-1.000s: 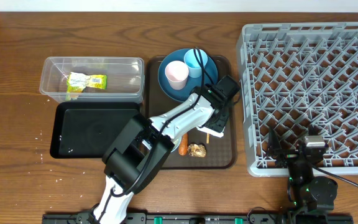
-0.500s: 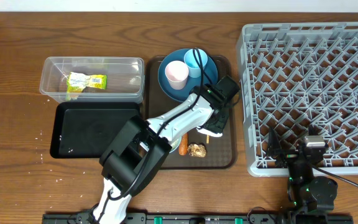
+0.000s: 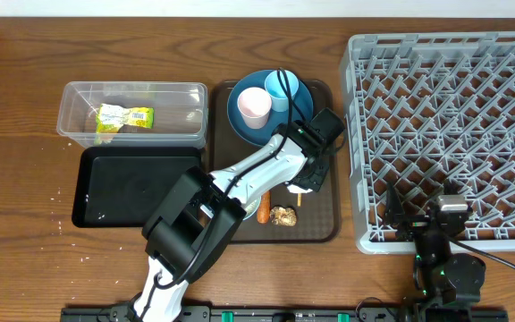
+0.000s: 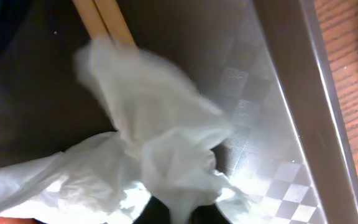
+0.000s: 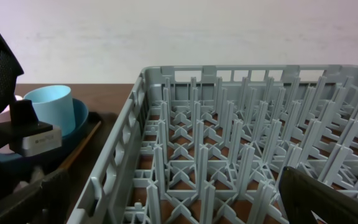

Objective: Sort waste into correct bins and load items into the dishwasher rack
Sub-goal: 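Lift the tissue off the tray with the left gripper, then carry the tissue to the clear bin and release it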

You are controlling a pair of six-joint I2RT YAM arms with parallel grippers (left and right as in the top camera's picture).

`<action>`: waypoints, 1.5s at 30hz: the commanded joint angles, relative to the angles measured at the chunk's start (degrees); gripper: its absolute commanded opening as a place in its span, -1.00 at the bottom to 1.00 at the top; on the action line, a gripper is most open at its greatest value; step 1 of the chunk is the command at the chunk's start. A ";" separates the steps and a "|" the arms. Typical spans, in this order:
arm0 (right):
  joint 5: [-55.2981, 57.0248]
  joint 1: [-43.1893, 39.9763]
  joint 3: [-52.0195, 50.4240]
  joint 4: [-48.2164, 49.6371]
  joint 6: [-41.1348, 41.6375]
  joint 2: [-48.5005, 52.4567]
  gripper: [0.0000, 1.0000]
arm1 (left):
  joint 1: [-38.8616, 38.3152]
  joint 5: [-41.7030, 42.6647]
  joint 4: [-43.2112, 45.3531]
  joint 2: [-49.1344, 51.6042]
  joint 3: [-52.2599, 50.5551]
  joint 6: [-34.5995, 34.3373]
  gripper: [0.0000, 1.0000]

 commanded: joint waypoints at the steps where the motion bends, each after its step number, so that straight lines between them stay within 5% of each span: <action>1: -0.17 0.00 -0.07 -0.24 -0.90 -0.17 0.98 | -0.11 0.37 -0.37 -1.97 -0.46 0.20 -0.88; 21: -0.17 0.00 -0.07 -0.24 -0.90 -0.17 0.98 | 4.24 0.22 -2.29 -21.64 -0.31 4.90 -0.88; 29: -0.17 0.00 -0.07 -0.24 -0.90 -0.17 0.98 | 14.34 -7.23 -1.90 -25.00 -0.31 5.22 -0.89; 45: -0.17 0.00 -0.07 -0.24 -0.90 -0.17 0.99 | 39.21 -6.73 -0.17 -24.81 -0.37 3.21 -0.88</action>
